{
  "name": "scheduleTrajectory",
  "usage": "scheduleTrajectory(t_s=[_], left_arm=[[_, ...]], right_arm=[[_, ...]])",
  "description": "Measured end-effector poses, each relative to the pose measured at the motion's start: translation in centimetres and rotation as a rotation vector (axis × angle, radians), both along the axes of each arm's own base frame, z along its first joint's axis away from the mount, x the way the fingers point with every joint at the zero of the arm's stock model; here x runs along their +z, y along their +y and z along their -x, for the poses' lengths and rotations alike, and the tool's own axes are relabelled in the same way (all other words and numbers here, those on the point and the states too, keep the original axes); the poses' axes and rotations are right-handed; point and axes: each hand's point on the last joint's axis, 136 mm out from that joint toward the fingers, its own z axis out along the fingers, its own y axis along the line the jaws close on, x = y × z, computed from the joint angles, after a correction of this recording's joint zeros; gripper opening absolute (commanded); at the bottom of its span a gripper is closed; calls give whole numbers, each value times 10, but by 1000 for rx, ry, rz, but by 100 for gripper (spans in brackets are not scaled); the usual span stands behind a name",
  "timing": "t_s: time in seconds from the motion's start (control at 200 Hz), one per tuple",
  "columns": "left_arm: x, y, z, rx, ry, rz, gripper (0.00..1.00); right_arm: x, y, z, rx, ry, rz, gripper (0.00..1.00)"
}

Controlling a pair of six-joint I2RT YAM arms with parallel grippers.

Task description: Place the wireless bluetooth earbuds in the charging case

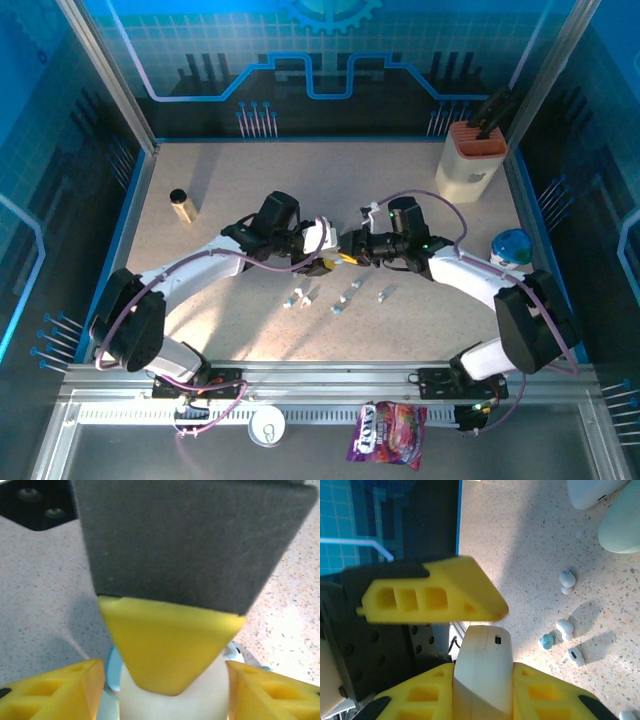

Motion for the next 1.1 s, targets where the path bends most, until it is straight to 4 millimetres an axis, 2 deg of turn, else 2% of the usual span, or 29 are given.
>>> scheduleTrajectory(t_s=[0.105, 0.255, 0.395, 0.615, 0.88, 1.101], left_arm=[[6, 3, 5, 29, -19, 68, 90], [19, 8, 11, 79, -25, 211, 96], [36, 4, 12, 104, -11, 350, 94], [73, -6, 14, 96, -25, 549, 90], [101, -15, 16, 48, -15, 726, 82], [107, -22, 20, -7, 6, 794, 78]], right_arm=[[11, -8, 2, -20, -26, -26, 20], [35, -27, 2, -78, -69, -103, 20], [60, -39, 5, -108, -87, -186, 17], [99, -44, 17, -93, -86, -323, 16], [115, -47, 23, -103, -12, -446, 14], [130, -48, 25, -96, 0, -504, 13]])
